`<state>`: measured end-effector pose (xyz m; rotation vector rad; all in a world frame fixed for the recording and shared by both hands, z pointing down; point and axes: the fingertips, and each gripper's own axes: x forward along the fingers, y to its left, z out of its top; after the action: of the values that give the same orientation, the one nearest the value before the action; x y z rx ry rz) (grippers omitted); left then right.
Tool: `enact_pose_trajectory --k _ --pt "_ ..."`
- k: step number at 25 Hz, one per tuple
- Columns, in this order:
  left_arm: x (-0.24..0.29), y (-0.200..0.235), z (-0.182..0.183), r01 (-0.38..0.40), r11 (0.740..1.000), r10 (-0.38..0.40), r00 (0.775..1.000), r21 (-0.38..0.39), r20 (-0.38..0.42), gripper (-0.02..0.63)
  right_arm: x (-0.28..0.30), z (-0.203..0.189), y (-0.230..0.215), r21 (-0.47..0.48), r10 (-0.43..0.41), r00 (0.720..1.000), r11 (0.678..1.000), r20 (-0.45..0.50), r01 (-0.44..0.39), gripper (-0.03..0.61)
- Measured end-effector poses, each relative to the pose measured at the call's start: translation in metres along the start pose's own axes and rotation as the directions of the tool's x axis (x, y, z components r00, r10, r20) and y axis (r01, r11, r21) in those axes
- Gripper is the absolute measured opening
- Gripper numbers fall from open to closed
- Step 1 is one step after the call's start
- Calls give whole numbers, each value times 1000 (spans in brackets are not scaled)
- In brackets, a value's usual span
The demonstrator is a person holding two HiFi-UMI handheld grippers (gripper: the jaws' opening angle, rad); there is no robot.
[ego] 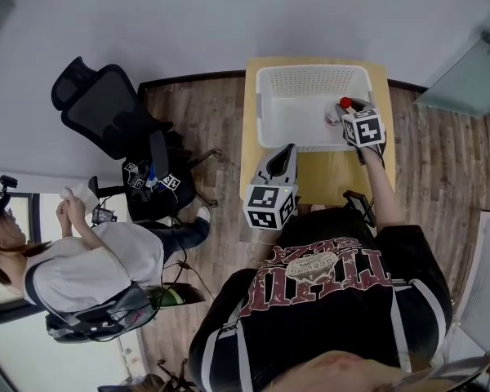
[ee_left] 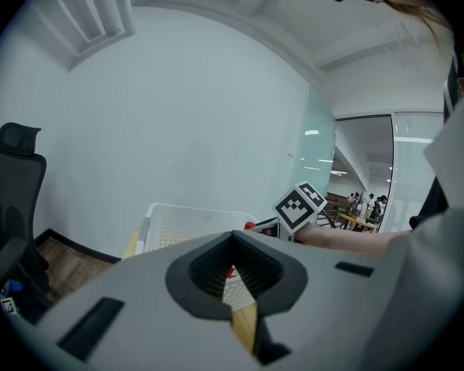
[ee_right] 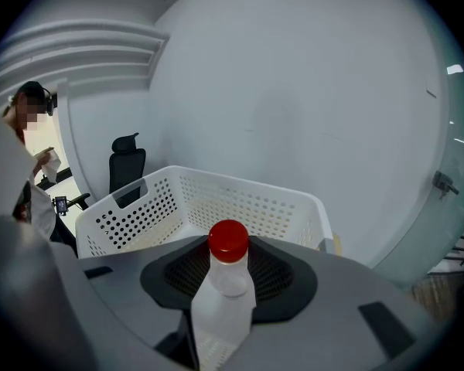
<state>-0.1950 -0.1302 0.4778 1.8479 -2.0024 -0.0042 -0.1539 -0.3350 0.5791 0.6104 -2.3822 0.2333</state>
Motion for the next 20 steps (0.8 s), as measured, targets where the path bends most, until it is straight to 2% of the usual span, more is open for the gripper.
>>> enact_pose_trajectory --k 20 --pt "5 -5 2 29 999 -29 1000 18 -3 32 -53 29 32 -27 88 990 996 114 -86 163"
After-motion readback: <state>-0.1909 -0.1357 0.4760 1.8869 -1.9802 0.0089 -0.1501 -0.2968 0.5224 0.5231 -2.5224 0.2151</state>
